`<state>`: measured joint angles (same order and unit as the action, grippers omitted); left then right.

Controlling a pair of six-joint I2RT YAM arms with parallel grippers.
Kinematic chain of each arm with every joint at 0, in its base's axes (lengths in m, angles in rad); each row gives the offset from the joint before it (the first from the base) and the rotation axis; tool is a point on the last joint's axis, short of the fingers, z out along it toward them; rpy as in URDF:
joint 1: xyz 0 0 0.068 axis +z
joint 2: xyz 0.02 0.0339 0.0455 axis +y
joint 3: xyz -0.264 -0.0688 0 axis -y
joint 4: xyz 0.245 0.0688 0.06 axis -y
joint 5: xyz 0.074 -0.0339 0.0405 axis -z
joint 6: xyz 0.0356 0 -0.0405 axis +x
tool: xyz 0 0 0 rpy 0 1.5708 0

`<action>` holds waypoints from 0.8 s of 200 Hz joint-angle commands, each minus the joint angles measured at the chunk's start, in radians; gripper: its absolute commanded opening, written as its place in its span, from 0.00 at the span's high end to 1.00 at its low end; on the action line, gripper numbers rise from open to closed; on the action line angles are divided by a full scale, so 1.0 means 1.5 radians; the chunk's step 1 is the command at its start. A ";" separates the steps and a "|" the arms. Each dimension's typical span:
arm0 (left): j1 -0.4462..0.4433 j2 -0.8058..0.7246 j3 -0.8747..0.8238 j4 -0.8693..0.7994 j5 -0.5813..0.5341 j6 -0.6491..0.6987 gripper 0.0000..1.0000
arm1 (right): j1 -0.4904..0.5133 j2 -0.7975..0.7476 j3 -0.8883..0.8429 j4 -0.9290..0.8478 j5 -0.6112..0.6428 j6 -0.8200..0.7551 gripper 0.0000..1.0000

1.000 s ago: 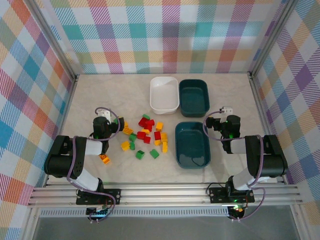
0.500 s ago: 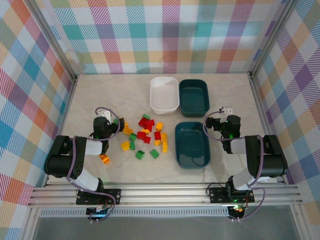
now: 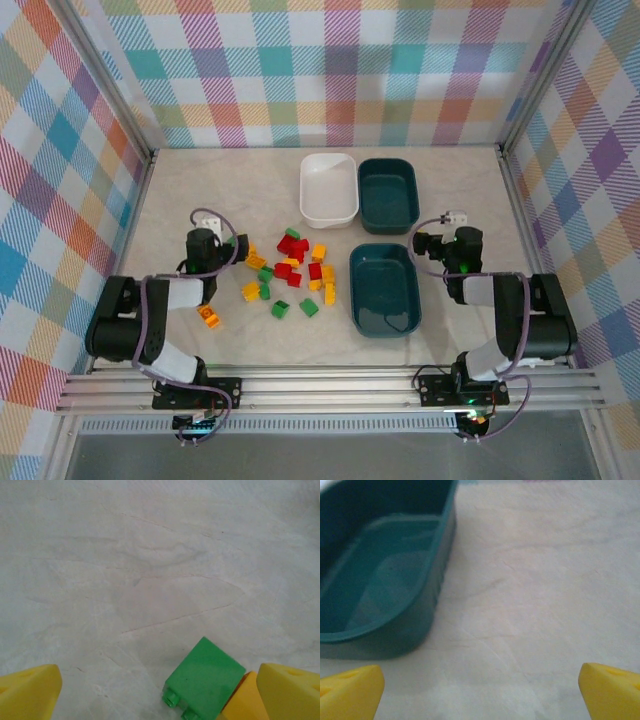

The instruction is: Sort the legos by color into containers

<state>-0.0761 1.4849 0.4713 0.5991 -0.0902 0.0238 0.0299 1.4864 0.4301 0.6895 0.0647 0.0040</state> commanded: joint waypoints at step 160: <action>-0.245 -0.342 0.255 -0.772 -0.017 -0.468 0.23 | 0.174 -0.253 0.108 -0.564 0.150 0.422 0.16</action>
<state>-0.2554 0.8268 0.7387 -0.3977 -0.1387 -0.7391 0.2184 1.0760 0.6209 -0.1406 0.1837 0.5995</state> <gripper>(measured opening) 0.782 0.841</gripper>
